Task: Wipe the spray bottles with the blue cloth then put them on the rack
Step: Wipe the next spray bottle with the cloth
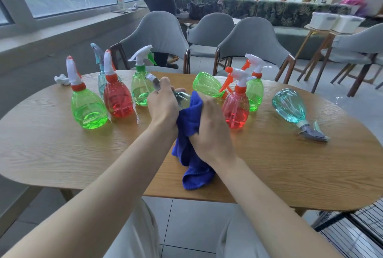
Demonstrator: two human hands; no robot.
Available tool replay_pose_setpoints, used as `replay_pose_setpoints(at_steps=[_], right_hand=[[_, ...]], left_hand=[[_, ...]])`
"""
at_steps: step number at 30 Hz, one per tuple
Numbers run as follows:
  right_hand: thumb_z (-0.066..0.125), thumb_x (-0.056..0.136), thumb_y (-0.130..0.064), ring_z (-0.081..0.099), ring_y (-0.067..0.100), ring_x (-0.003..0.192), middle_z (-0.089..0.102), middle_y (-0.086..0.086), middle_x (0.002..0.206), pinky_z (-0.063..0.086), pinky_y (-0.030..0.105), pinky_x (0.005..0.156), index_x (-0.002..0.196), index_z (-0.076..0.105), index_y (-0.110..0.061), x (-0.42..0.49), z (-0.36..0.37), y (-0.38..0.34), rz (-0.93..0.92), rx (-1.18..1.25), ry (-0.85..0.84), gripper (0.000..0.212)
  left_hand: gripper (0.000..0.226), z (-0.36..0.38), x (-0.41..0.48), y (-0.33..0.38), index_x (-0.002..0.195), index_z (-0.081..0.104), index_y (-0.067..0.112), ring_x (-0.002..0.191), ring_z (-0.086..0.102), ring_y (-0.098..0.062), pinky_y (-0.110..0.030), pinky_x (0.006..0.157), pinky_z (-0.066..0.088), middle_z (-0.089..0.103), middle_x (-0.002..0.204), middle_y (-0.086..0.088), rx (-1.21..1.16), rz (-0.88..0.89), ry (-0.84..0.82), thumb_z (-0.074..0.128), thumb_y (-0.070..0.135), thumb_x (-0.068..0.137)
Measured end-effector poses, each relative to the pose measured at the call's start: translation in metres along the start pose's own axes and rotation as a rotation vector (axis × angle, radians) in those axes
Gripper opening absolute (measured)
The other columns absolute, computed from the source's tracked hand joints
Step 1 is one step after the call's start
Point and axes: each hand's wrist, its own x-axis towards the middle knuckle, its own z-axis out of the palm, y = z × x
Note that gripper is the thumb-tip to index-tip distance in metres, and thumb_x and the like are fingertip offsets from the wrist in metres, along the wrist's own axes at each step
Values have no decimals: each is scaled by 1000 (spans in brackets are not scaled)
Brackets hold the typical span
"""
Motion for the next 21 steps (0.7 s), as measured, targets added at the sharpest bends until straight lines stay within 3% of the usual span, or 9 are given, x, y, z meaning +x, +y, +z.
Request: replay_pose_setpoints(at_steps=[3,6,8,10,12,14,18,19,21], right_hand=[[76,90,-19,44,31,142,44,11,154,37,37,120,156,36,-4,-10,2,6,3,-89,-3,79],[75,88,-21,41,30,145,41,12,156,32,32,122,157,32,-3,-14,1,6,15,-109,3,83],[73,90,-25,48,27,136,48,6,147,40,37,116,153,38,-9,-12,-2,5,73,-24,-6,73],[67,95,-32,56,20,121,56,-1,130,47,43,107,139,50,-18,-4,-7,0,251,128,-21,49],[56,95,-44,59,17,111,60,-5,118,49,47,103,125,57,-23,6,-11,-4,397,201,-51,36],[51,92,-47,56,21,113,58,-2,121,48,48,103,129,55,-20,7,-11,-9,358,110,-94,47],[67,92,-26,47,30,128,48,8,141,43,43,110,151,37,-9,-3,-2,-12,171,-111,-153,68],[66,92,-28,47,29,127,48,6,140,44,44,109,151,38,-11,-1,-3,-11,185,-86,-161,67],[55,87,-41,51,26,119,52,1,130,47,47,104,142,46,-15,5,-10,-12,294,41,-182,62]], left_hand=[[29,2,3,-1,91,53,22,83,59,-21,-37,84,52,80,79,4,41,-13,48,52,45,109],[34,2,7,-2,95,56,22,85,59,-21,-40,92,56,82,96,-1,76,-59,52,50,54,107],[37,2,9,-5,93,57,23,86,58,-22,-40,89,54,80,104,-5,100,-63,31,49,56,107],[41,1,6,-8,95,60,21,87,59,-23,-42,87,54,73,98,-5,146,-63,-16,49,59,105],[47,0,3,-11,107,66,21,92,69,-28,-49,100,58,74,97,0,175,-57,-47,51,65,99],[57,-1,2,-10,119,66,23,102,73,-30,-49,102,58,77,102,1,218,-65,-54,49,71,94],[63,-3,2,-3,128,60,16,81,59,-20,-34,79,50,64,95,0,319,-89,-41,41,71,103],[67,-3,-1,-3,131,58,17,84,61,-19,-33,82,50,64,98,0,340,-92,-61,41,75,101],[86,-5,-7,-6,143,51,23,110,68,-23,-40,105,51,69,122,-3,384,-75,-107,40,86,85]])
